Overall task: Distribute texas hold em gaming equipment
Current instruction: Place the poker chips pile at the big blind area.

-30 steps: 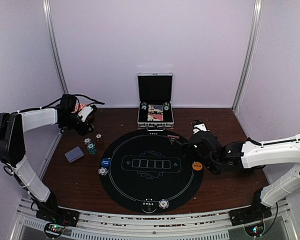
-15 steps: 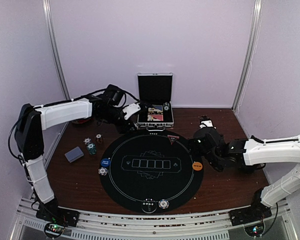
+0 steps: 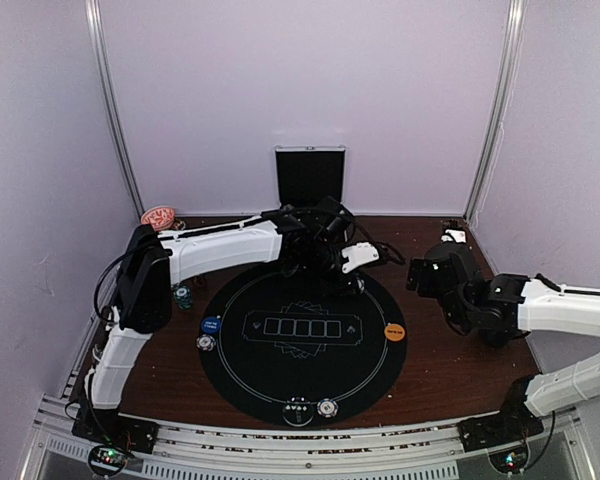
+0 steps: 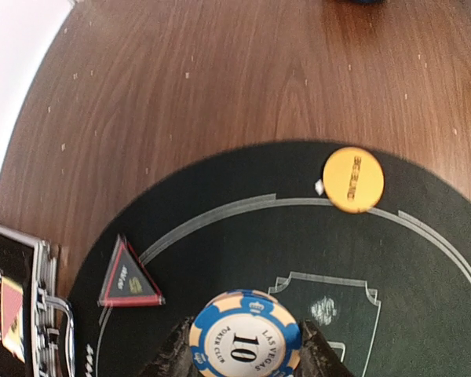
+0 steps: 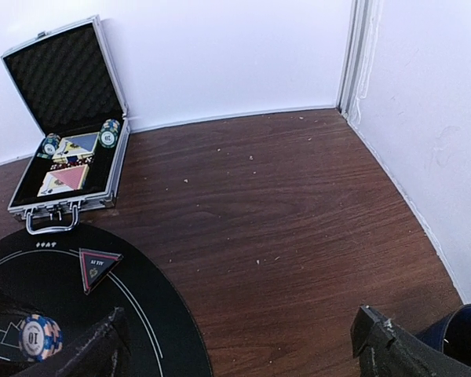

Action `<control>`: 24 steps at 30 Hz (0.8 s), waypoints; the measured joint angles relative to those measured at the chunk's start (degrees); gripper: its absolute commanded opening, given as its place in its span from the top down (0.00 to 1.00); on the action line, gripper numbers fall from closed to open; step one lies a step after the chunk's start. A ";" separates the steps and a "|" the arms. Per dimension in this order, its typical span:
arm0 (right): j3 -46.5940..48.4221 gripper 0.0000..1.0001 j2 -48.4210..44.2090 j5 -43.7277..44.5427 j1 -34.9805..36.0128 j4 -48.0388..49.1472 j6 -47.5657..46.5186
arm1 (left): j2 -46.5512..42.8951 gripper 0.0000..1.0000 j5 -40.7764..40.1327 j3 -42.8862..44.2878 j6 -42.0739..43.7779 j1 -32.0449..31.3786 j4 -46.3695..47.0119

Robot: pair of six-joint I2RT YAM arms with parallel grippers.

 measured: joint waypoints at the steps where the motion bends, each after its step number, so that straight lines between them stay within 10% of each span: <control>1: -0.20 0.00 -0.68 0.33 -0.31 -0.13 0.22 | 1.14 0.62 0.02 1.90 -0.09 -0.46 -0.31; 24: -1.70 0.00 -20.52 4.83 -1.95 -4.35 2.71 | 19.63 0.62 1.27 22.18 -2.58 -3.65 -0.24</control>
